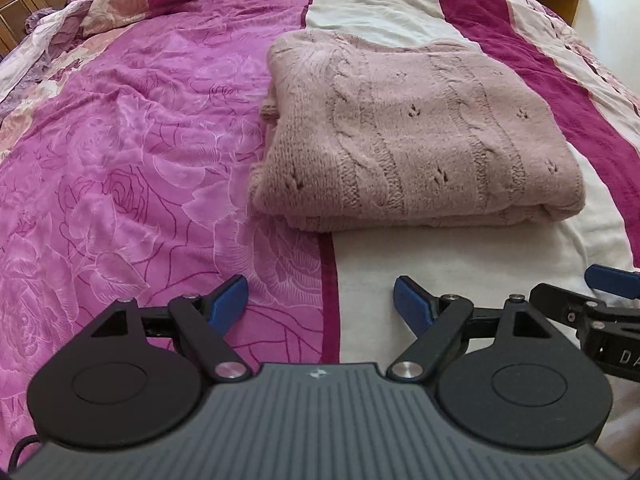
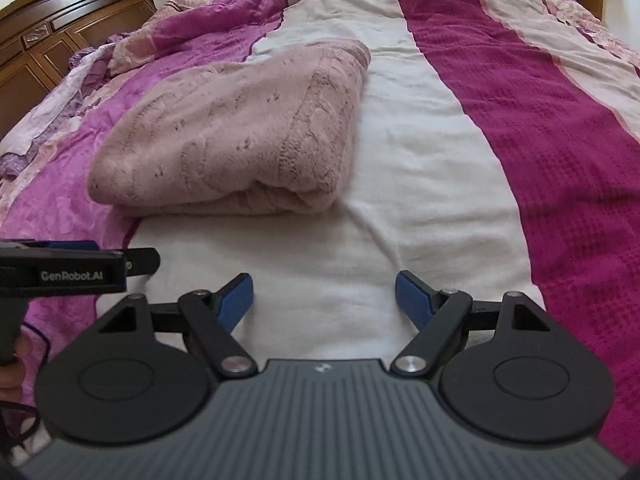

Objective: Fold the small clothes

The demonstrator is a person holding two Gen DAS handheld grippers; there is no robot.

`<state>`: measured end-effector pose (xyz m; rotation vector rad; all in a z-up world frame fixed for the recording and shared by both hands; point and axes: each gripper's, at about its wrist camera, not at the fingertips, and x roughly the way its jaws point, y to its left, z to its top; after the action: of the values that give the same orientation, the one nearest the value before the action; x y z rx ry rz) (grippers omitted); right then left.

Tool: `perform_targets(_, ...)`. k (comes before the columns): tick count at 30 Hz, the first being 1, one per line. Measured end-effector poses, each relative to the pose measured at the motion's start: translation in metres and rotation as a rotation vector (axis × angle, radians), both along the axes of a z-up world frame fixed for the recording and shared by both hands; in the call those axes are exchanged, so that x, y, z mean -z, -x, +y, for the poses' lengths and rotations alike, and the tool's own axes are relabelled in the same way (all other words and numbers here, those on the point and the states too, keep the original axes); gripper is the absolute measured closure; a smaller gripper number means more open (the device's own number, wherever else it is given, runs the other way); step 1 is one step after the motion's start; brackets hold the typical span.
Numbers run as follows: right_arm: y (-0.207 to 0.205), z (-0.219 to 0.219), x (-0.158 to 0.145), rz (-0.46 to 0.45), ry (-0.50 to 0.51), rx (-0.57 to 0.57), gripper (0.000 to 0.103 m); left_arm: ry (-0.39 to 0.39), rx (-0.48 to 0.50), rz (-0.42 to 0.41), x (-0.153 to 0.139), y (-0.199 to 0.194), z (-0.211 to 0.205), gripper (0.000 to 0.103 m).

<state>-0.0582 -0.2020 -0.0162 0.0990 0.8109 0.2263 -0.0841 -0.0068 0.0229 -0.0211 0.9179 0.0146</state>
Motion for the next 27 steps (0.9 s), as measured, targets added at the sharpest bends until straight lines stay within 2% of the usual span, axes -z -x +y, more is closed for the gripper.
perform_targets(14, -0.0005, 0.0012, 0.0036, -0.007, -0.007, 0.003, 0.02, -0.019, -0.011, 0.0, 0.0037, -0.0016, -0.0044, 0.014)
perform_targets(27, -0.0004, 0.0007, 0.0044, -0.012, -0.01, 0.005, 0.02, -0.003, -0.029, 0.006, 0.005, -0.0031, -0.0015, 0.014)
